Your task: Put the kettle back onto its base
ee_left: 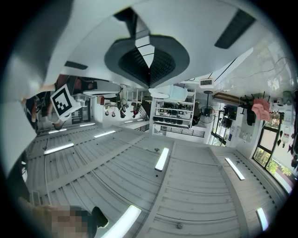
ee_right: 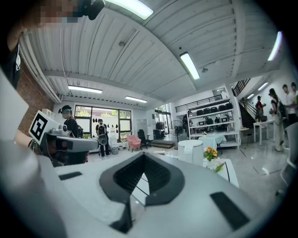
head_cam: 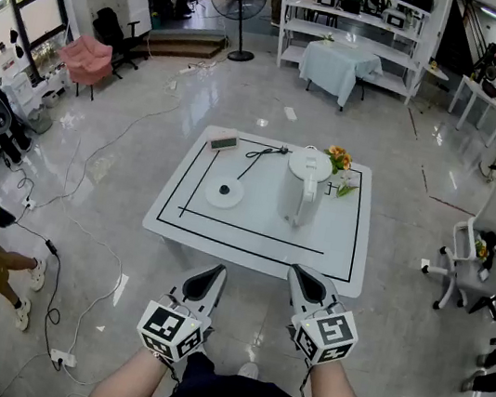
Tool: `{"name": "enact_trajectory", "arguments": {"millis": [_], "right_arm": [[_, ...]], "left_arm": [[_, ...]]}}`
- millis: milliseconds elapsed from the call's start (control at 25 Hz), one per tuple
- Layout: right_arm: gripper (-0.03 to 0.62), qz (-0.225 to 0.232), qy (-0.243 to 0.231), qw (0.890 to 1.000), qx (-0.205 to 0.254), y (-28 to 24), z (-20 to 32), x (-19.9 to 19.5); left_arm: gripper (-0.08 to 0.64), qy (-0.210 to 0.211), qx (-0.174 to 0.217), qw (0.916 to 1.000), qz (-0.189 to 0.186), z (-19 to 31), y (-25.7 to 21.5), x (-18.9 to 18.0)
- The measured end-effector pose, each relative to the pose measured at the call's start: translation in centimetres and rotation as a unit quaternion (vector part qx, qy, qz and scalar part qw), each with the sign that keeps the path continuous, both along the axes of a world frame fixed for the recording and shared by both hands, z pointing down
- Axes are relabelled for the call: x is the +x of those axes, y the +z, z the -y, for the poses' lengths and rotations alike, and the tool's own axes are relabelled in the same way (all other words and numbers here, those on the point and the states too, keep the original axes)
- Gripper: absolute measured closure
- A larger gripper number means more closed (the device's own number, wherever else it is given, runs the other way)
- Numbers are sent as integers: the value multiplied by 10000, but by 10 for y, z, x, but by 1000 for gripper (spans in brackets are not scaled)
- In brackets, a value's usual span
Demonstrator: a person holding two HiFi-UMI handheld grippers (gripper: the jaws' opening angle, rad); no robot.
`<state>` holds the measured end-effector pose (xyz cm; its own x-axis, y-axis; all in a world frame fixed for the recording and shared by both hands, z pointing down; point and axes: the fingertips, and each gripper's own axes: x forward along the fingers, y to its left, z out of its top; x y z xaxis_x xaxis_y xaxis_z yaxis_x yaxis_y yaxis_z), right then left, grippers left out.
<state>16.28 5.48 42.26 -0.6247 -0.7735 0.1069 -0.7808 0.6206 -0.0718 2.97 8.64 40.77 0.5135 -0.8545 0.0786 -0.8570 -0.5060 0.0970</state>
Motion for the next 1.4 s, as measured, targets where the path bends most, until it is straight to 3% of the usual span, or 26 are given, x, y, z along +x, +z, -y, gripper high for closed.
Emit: {"name": "enact_trajectory", "arguments": {"millis": [520,640,720,800,1400], "right_arm": [[591,276,-105,9996,-17,-6,4,-1],[566,365,-142,9992,108,-11,6,1],[458,365,-120,9990,241,-15,9,2],[359,305,2,9988,373,-18,15,7],[342,160,281,9991,266,-11,49,20]], "left_arm": [[540,-194,99,9997,50,7,-6,-3],[377,-174,140,9997,64,11,-7,-2],[273,-186,160,9996,101,15,-6,-1],[216,-186,176,9995,186,20,-5,1],[201,-11,228,9996,136,58,-8,7]]}}
